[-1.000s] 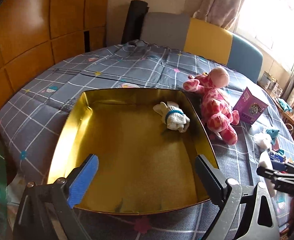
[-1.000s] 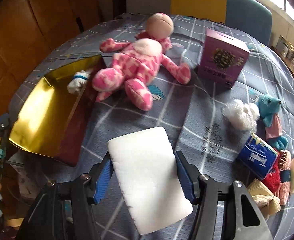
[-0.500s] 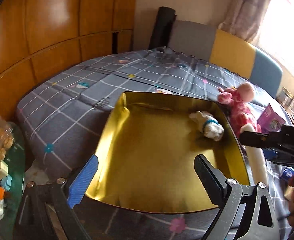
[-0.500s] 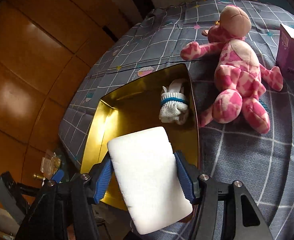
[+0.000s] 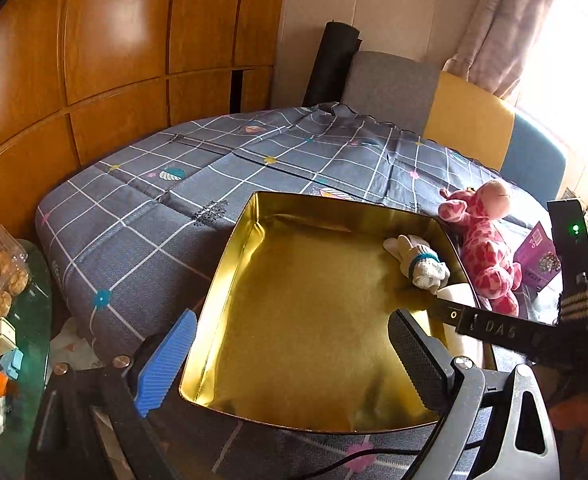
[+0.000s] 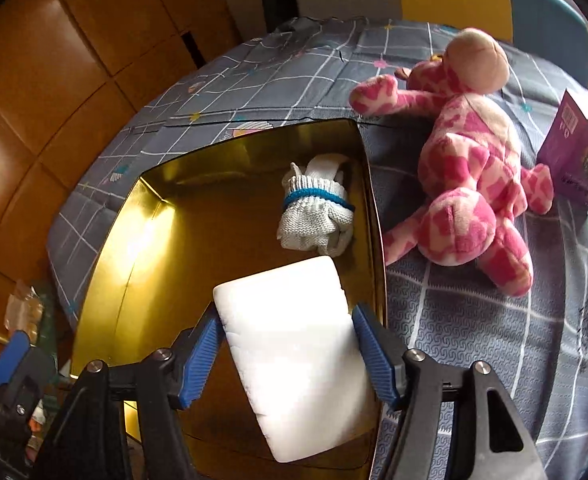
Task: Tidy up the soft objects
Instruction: 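Carry the white sponge into the gold tray and release it with the right gripper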
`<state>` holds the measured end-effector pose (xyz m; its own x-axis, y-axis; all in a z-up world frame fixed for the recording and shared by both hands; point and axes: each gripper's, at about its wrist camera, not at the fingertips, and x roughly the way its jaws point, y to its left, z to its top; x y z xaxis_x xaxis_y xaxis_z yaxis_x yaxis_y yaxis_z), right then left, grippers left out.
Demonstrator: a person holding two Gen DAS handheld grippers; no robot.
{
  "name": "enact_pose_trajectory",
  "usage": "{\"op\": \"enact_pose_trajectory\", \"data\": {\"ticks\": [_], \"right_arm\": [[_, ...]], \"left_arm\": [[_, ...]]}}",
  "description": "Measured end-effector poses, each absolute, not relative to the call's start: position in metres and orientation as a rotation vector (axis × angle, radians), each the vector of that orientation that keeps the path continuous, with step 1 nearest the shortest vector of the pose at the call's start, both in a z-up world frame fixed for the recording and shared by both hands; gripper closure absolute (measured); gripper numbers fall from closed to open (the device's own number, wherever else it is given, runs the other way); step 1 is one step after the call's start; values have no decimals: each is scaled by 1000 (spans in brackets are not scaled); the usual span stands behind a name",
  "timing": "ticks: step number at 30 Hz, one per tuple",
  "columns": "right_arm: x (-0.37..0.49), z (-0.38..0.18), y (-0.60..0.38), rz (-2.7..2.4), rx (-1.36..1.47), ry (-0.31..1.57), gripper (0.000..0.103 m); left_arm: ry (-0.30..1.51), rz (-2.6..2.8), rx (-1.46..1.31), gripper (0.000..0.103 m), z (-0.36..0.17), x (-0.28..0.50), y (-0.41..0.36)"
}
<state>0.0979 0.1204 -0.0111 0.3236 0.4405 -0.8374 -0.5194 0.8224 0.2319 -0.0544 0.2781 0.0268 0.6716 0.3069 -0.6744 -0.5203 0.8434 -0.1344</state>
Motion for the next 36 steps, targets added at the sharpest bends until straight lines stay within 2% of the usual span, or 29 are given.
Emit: {"op": "enact_pose_trajectory", "data": {"ticks": [3, 6, 26, 36], "right_arm": [[91, -5, 118, 633, -103, 1015, 35], [85, 0, 115, 639, -126, 965, 27], [32, 21, 25, 541, -190, 779, 27], [33, 15, -23, 498, -260, 794, 27]], "left_arm": [[689, 471, -326, 6, 27, -55, 276], [690, 460, -327, 6, 27, -55, 273], [718, 382, -269, 6, 26, -45, 240], [736, 289, -207, 6, 31, -33, 208]]}}
